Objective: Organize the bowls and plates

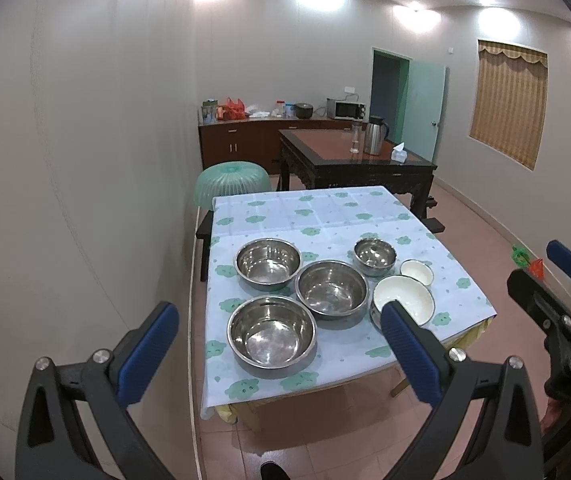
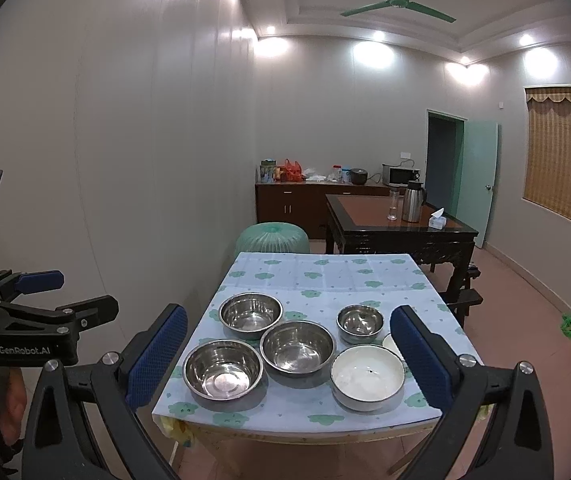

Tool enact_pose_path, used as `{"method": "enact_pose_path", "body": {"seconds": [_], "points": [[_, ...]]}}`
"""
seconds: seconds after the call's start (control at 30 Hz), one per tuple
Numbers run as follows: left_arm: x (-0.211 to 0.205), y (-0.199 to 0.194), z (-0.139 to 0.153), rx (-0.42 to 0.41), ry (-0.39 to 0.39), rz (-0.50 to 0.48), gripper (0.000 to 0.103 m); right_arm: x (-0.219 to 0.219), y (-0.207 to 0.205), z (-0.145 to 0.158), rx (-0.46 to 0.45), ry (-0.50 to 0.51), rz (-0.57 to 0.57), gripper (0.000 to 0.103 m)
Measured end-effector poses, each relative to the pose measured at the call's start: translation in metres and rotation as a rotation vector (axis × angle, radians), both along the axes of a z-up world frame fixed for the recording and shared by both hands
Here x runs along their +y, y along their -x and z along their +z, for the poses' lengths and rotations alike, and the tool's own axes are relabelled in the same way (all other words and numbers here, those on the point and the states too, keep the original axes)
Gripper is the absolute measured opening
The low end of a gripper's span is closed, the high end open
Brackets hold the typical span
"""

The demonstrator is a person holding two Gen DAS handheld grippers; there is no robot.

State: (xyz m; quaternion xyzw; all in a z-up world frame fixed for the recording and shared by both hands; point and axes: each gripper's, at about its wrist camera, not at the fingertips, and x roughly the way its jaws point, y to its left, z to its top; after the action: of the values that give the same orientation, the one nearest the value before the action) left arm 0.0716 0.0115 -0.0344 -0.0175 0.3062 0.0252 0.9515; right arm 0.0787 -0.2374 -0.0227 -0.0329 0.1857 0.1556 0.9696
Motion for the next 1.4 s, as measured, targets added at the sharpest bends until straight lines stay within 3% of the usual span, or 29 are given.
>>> {"method": "enact_pose_path", "body": {"seconds": [0.73,1.07,1.4], "points": [[0.051,-0.125,-0.051,0.120,0.024,0.025,0.103,0.047,-0.112,-0.041,0.118,0.028,0.022,0.102],[0.089,-0.163,-0.084,0.190,0.052,0.042,0.103,0.086,-0.161,-0.053,0.179,0.058,0.030,0.102],[0.125,-0.194,-0.131,0.291,0.092,0.131,0.102,0.124,-0.218,-0.095,0.313,0.134,0.058,0.102]]}}
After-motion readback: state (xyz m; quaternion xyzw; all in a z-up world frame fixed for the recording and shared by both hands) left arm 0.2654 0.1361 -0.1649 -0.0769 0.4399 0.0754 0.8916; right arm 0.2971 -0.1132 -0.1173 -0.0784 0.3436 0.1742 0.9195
